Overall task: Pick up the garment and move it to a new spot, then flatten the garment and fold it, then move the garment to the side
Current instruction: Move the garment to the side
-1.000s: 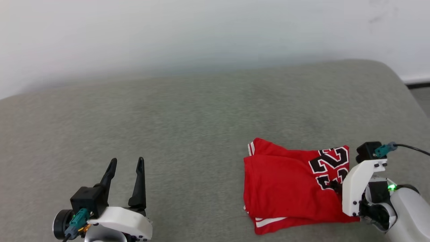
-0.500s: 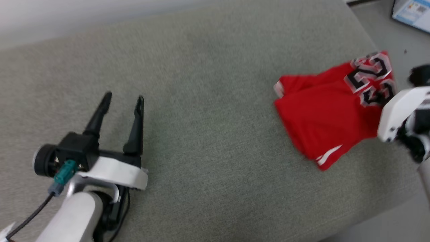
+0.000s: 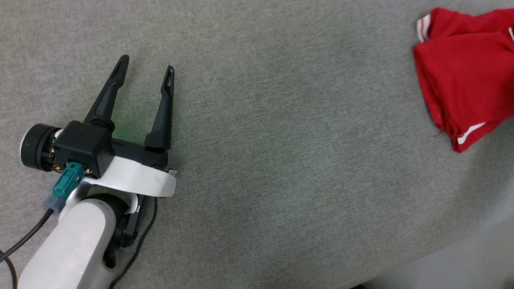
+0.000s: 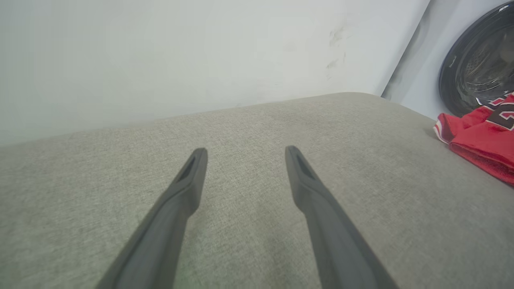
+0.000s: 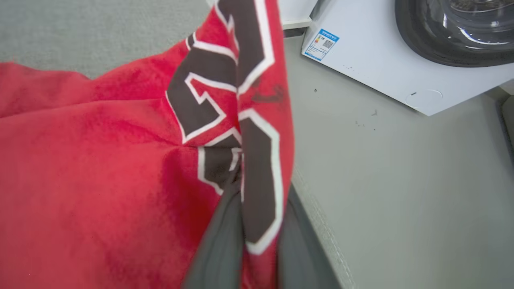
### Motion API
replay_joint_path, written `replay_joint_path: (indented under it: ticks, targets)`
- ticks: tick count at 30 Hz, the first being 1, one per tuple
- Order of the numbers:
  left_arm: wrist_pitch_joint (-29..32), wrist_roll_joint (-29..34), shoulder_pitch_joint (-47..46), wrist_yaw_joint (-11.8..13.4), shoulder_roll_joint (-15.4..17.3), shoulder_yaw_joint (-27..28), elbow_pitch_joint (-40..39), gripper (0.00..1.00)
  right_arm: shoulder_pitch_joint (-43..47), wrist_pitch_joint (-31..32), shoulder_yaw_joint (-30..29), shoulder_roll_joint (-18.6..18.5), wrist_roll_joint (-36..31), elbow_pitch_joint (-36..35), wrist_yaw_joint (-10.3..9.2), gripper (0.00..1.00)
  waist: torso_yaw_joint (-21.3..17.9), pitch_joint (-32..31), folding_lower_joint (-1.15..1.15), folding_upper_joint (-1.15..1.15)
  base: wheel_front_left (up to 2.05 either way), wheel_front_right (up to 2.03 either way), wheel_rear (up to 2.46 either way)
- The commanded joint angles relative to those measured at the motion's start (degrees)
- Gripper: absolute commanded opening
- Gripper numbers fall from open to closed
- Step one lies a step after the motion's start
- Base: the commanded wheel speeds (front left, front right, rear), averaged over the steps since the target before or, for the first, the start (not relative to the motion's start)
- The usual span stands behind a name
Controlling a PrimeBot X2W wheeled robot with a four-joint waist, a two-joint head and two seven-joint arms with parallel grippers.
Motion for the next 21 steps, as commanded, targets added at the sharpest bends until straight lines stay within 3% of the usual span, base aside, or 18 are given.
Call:
replay_joint_path:
  ticks: [1, 6, 10, 14, 21]
  targets:
    - [0.08, 0.15, -0.71, -0.16, 0.08, -0.21, -0.13, 1.00, -0.65, -1.02, -1.56, 0.50, -1.15, 1.02, -0.06, 1.00, 0.39, 0.58, -0.02, 0.00, 0.00, 0.00, 0.00]
    - [-0.30, -0.31, -0.47, -0.19, 0.07, -0.17, 0.84, 1.00, -0.10, -6.94, -8.29, 2.16, -7.97, 3.14, -0.06, 1.00, 0.32, -0.56, -0.02, 0.00, 0.00, 0.00, 0.00]
    - [-1.30, -1.08, 1.74, 0.14, -0.51, -0.30, 2.41, 1.00, 1.50, -10.70, -10.36, 3.92, -12.13, 2.51, -0.05, 1.00, 0.12, -3.92, -0.02, 0.00, 0.00, 0.00, 0.00]
    - [-3.16, -2.51, 4.75, 0.81, -1.55, 0.00, 4.41, 1.00, 4.14, -13.06, -8.57, 6.14, -14.54, 0.74, -0.05, 1.00, 0.00, -8.78, -0.02, 0.00, 0.00, 0.00, 0.00]
    - [-5.97, -5.32, 10.74, 2.17, -3.67, 0.70, 7.70, 1.00, 11.75, -14.38, -0.94, 10.82, -12.61, -6.09, -0.05, 1.00, 2.02, -17.05, -0.02, 0.00, 0.00, 0.00, 0.00]
